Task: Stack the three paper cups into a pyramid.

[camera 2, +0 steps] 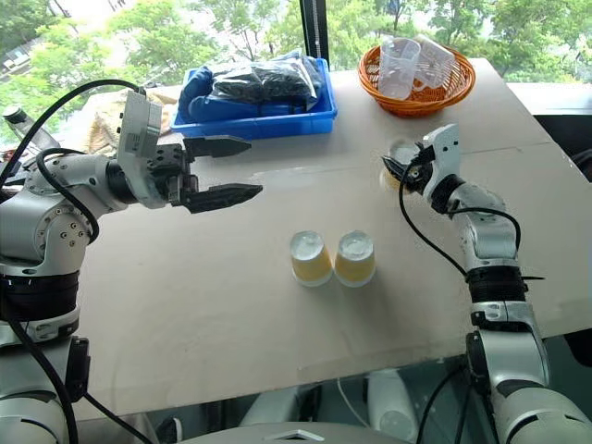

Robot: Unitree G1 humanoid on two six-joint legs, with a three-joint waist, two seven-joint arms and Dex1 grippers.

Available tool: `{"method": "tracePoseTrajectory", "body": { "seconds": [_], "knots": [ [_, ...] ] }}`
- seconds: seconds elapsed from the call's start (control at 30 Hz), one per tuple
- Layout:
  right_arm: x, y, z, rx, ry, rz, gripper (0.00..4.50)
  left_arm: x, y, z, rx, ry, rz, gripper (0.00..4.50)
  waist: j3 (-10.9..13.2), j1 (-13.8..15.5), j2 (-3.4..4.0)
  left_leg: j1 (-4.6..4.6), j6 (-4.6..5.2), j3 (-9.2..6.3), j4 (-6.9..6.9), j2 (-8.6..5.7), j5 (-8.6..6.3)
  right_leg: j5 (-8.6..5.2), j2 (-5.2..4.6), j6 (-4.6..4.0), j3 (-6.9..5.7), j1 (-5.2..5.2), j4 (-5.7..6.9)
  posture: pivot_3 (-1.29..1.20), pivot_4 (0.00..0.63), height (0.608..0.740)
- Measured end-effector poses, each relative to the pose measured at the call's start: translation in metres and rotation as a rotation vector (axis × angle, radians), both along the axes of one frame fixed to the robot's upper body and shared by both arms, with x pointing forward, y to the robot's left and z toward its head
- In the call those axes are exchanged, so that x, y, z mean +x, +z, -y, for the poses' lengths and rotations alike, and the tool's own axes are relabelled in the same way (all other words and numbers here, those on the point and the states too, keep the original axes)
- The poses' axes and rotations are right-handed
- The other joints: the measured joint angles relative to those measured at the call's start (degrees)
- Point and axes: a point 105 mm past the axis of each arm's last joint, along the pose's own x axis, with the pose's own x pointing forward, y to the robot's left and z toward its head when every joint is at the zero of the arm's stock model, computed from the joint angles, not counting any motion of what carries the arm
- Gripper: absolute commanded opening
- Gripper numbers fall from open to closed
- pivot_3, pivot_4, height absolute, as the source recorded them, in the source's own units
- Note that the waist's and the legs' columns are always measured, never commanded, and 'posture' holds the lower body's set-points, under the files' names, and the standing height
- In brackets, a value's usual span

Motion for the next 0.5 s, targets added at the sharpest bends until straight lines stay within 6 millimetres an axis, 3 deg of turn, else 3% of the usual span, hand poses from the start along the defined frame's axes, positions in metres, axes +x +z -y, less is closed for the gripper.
{"method": "tracePoseTrajectory", "body": {
  "seconds": [0.1, 0.17, 0.37, 0.5],
  "knots": [
    [-0.046, 0.032, -0.035, 0.089, 0.302, 0.037, 2.27, -0.010, 0.000, -0.001, 0.013, -0.087, -0.006, 4.50, 0.0, -0.1, -0.01, 0.00, 0.00, -0.09, 0.00, 0.01, 0.00, 0.00, -0.02, 0.00, -0.03, 0.02, -0.02, 0.00, 0.150, 0.740],
    [-0.078, 0.040, -0.056, 0.059, 0.473, 0.019, 2.27, -0.014, -0.001, -0.005, 0.028, -0.118, -0.020, 4.50, 0.0, 0.4, -0.01, 0.00, 0.01, -0.09, 0.03, -0.02, 0.00, 0.02, -0.05, -0.03, -0.05, 0.04, -0.02, 0.00, 0.150, 0.740],
    [-0.112, 0.026, -0.079, 0.014, 0.651, -0.117, 2.27, -0.023, 0.000, -0.015, 0.080, -0.180, -0.054, 4.50, 0.0, 1.2, -0.01, -0.02, 0.01, -0.15, 0.07, -0.02, -0.01, 0.03, -0.06, -0.04, -0.05, 0.04, -0.01, 0.00, 0.150, 0.740],
    [-0.114, 0.009, -0.081, -0.087, 0.644, -0.156, 2.27, -0.028, -0.003, -0.020, 0.113, -0.213, -0.087, 4.50, 0.0, 1.5, -0.01, -0.02, 0.01, -0.13, 0.07, -0.04, -0.01, 0.03, -0.06, -0.04, -0.08, 0.03, -0.04, 0.00, 0.150, 0.740]
  ]
}}
